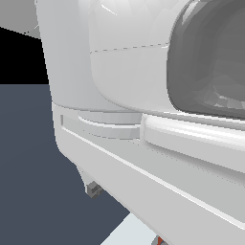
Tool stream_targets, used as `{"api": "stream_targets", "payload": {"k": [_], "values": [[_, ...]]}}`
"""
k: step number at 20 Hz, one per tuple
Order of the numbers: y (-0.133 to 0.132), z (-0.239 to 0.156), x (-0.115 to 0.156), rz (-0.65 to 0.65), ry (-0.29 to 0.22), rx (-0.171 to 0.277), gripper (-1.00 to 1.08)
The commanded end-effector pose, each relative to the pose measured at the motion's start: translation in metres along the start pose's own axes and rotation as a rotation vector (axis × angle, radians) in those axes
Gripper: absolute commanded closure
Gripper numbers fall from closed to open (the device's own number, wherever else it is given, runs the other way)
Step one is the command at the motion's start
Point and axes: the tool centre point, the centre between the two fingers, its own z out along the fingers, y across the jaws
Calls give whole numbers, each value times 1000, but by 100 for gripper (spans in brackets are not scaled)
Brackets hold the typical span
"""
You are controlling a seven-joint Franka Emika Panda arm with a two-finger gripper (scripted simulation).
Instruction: Insert the peg into the horizontal hole in a box.
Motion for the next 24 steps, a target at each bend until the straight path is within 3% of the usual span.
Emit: {"api": "stream_targets", "payload": {"k": [1,8,22,23,24], "values": [[4,5,-10,43,2,-1,-92],[4,10,-14,51,1,-1,-92],[4,58,-15,61,3,-1,-92],[4,58,-15,61,3,-1,108],[4,58,-15,61,3,-1,108]]}}
